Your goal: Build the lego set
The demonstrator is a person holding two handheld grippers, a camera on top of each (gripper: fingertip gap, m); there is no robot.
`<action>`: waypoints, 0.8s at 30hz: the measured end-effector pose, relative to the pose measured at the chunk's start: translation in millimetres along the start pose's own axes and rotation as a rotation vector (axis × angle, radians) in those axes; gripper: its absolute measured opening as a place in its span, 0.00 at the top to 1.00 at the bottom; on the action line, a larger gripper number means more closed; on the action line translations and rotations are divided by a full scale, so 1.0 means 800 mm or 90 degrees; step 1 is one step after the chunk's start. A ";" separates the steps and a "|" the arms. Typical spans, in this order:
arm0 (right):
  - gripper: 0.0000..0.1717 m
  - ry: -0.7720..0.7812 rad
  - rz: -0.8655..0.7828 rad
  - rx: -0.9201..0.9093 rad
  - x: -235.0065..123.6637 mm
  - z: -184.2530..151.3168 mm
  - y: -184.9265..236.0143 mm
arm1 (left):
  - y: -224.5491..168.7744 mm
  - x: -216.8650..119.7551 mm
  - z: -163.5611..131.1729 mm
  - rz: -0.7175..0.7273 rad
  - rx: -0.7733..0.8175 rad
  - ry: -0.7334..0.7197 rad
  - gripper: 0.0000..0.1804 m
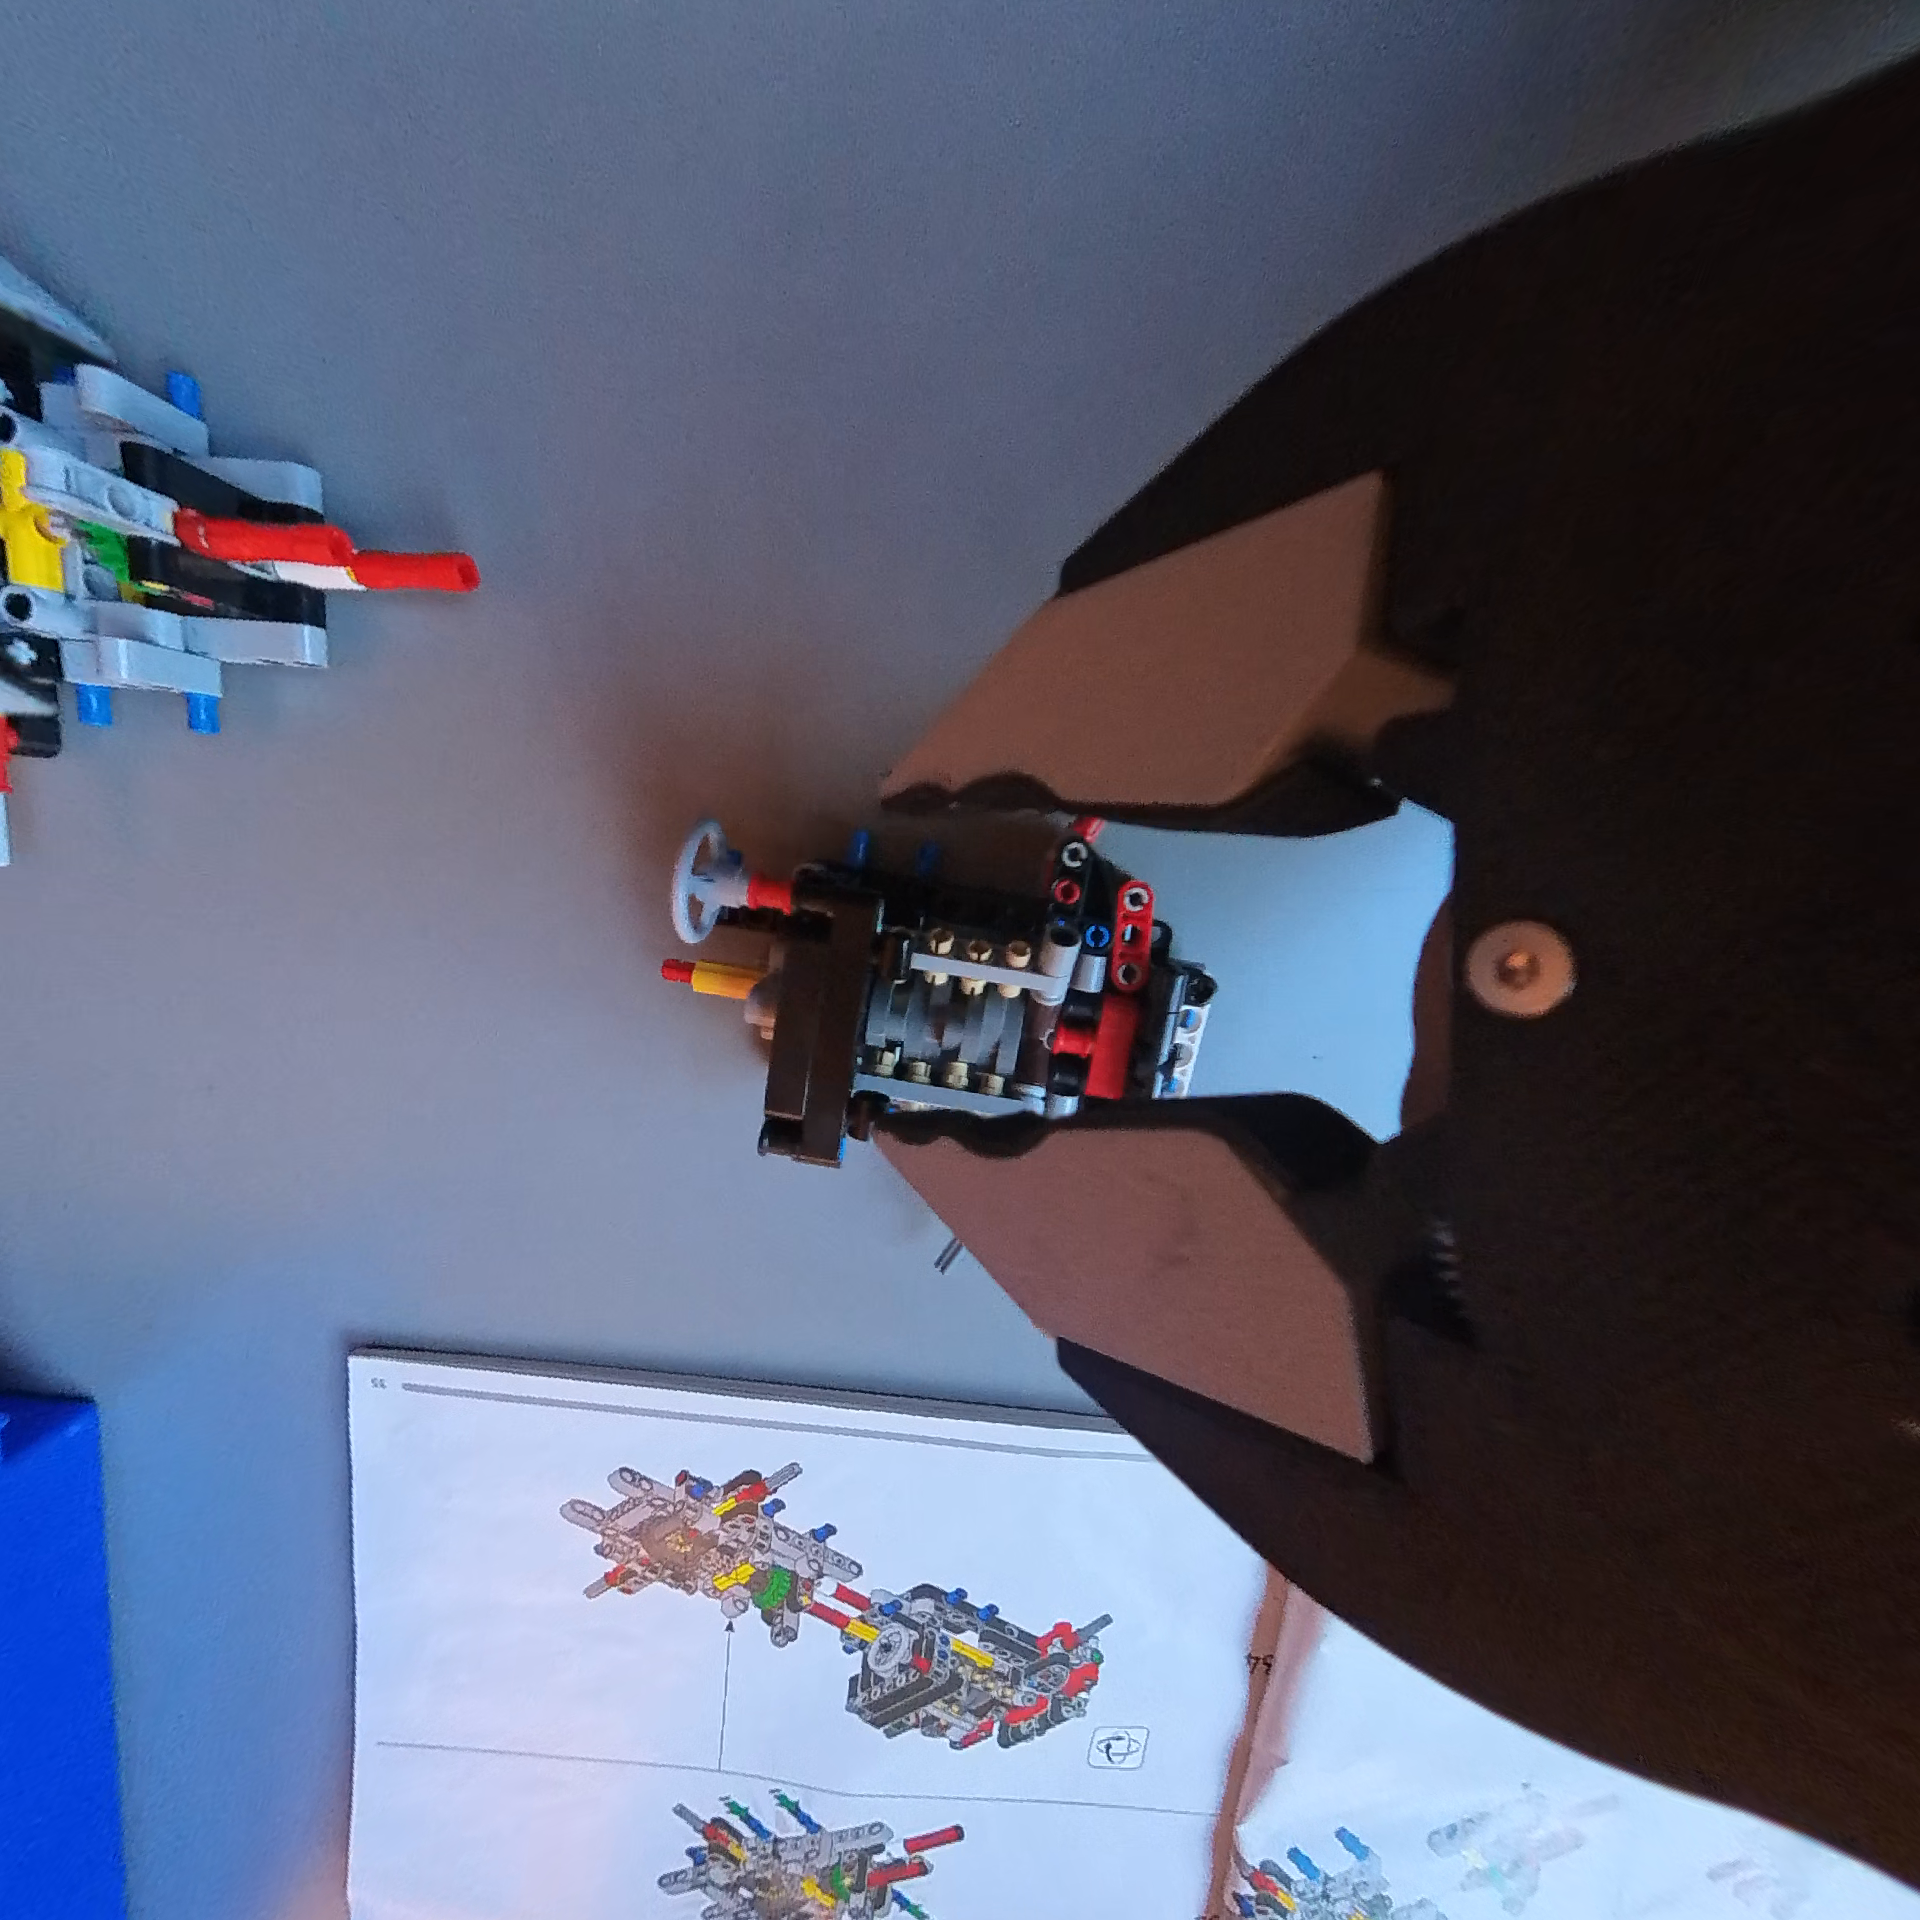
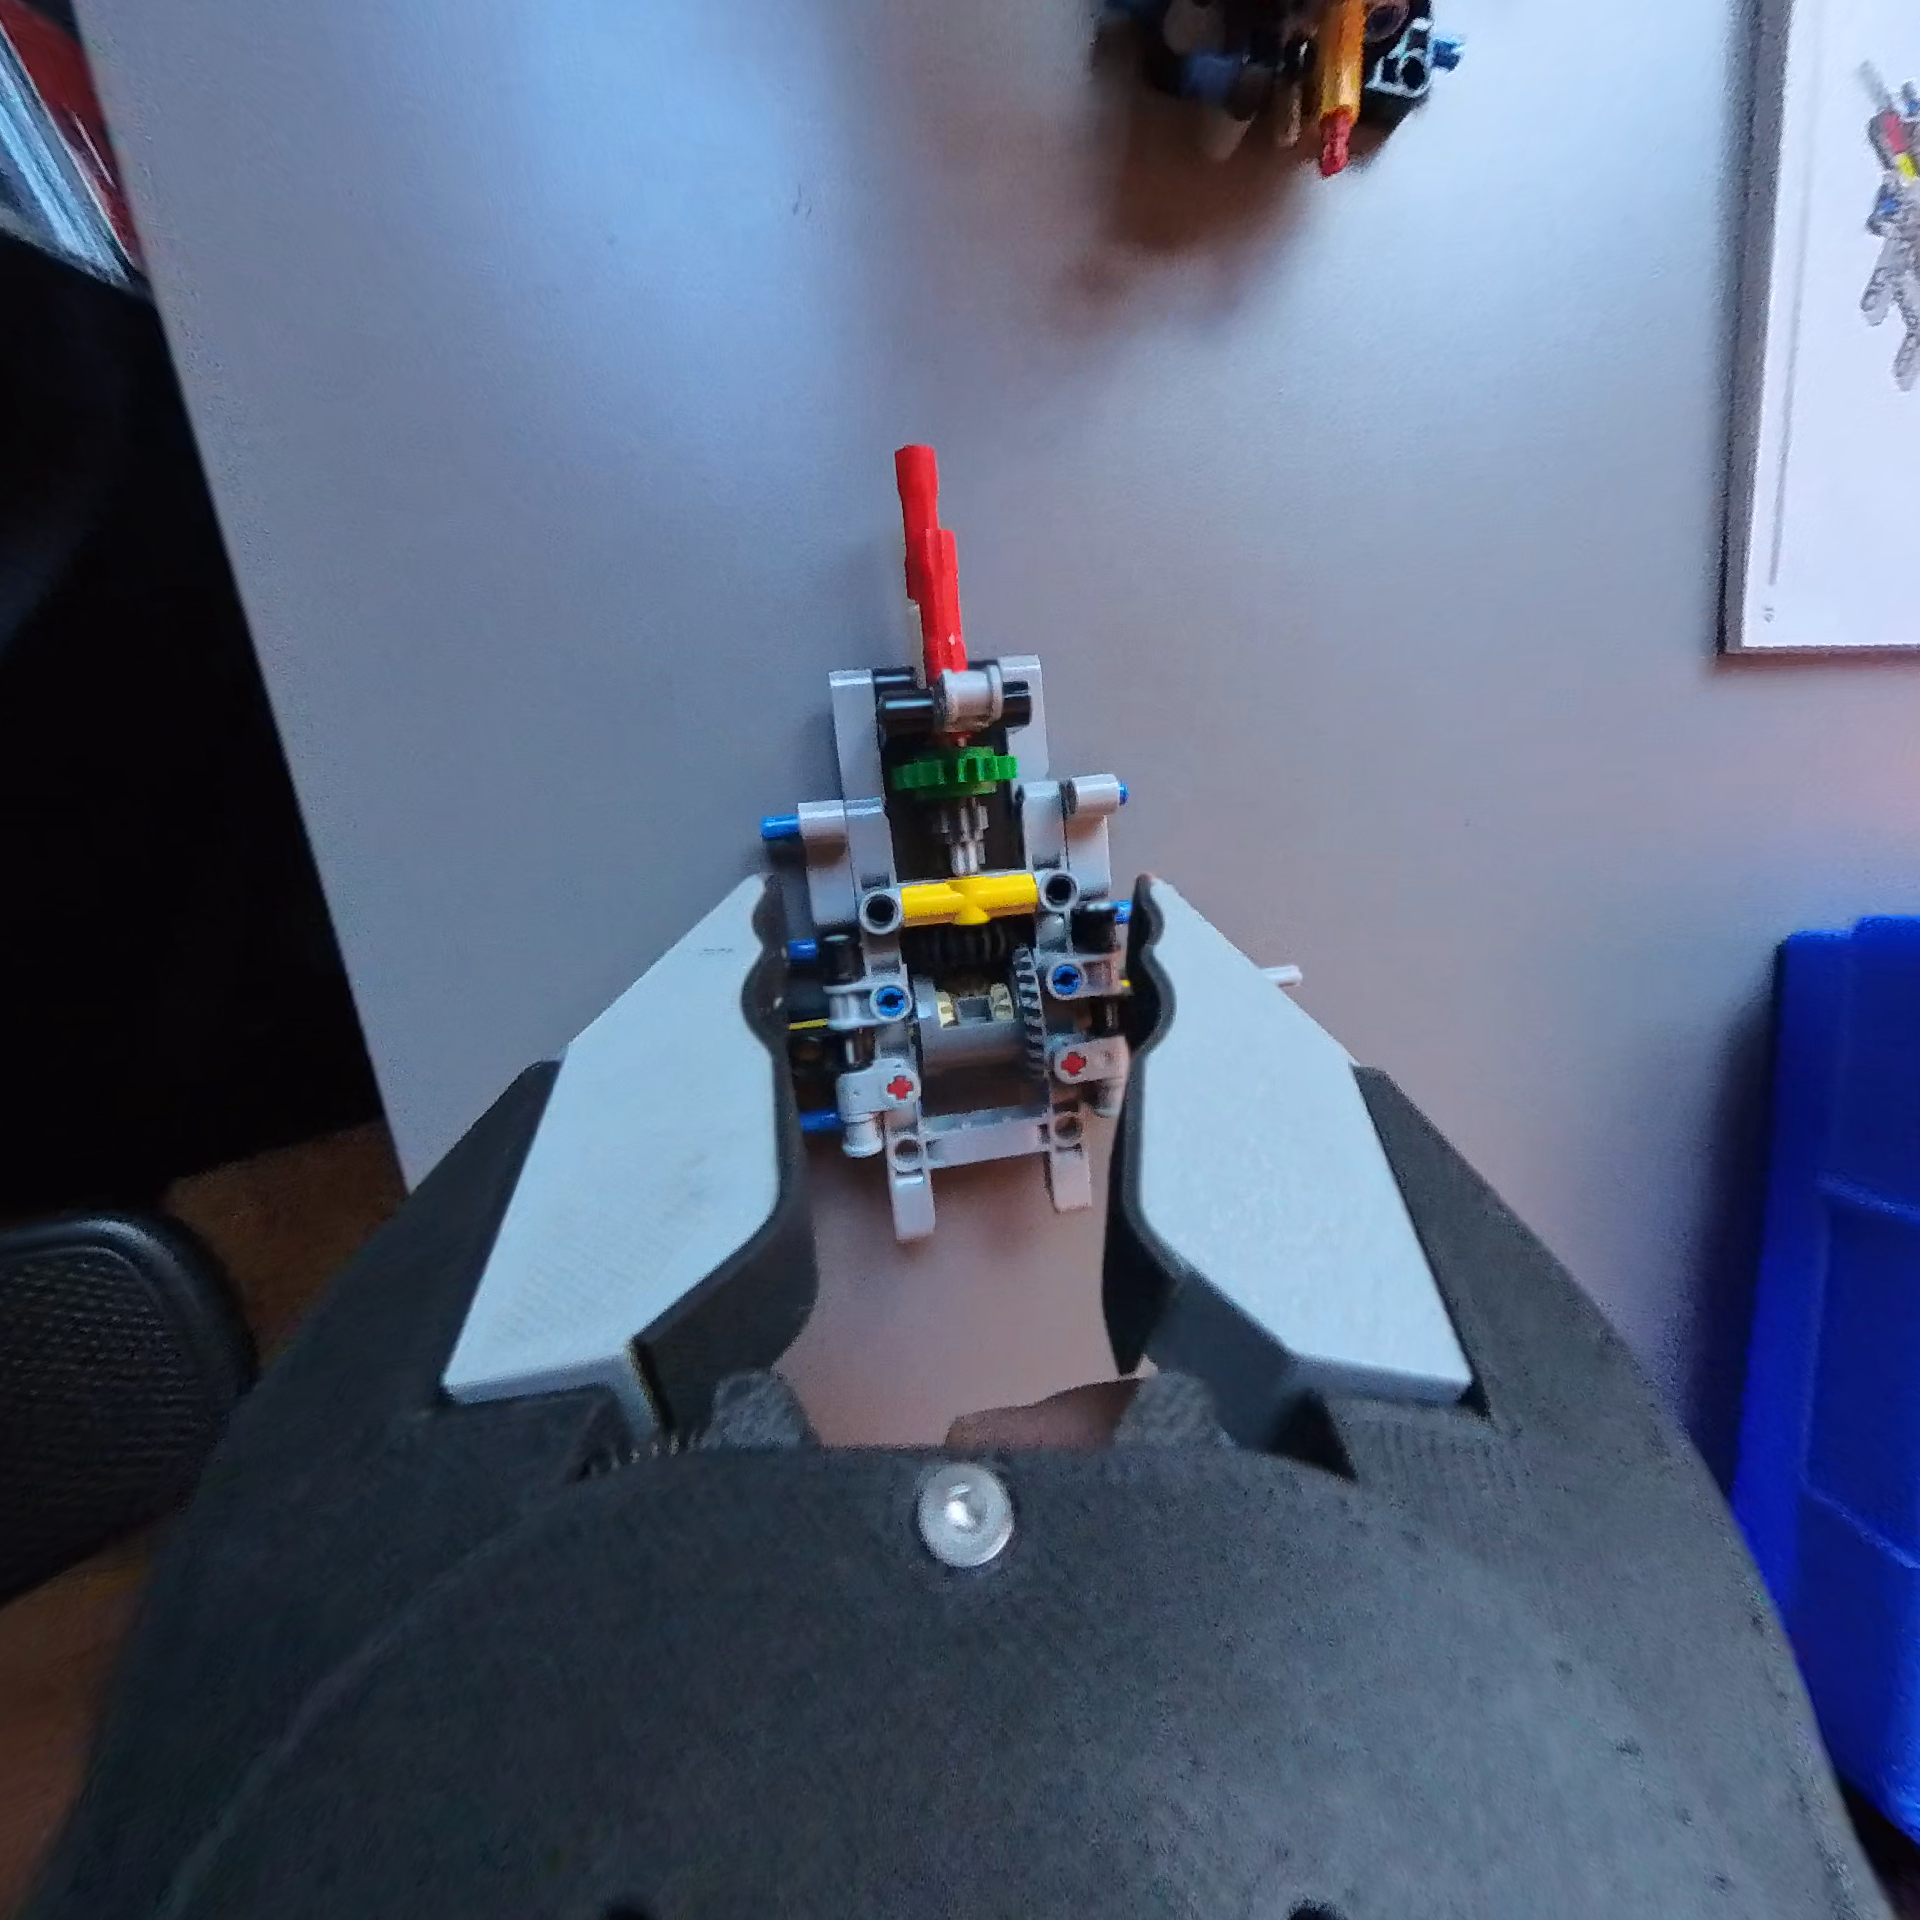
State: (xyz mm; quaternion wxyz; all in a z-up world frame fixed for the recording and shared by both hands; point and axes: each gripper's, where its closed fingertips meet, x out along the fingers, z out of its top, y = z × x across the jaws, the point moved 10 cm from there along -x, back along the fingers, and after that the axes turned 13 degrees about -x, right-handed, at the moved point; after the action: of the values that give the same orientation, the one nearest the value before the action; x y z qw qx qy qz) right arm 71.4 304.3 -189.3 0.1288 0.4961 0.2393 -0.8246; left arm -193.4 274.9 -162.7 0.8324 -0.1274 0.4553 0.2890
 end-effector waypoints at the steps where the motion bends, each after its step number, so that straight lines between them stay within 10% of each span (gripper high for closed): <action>1: 0.63 0.013 0.003 -0.008 0.003 0.000 -0.001 | 0.000 -0.002 -0.001 -0.001 0.002 0.004 0.69; 24: 0.65 -0.046 0.060 -0.030 0.021 0.001 -0.021 | 0.021 0.018 0.003 -0.028 0.011 0.031 0.80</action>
State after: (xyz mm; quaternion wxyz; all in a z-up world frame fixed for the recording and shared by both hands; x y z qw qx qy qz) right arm 55.3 319.1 -199.6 0.1877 0.4734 0.2298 -0.8294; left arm -195.9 295.1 -172.8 0.8283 -0.1375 0.4749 0.2636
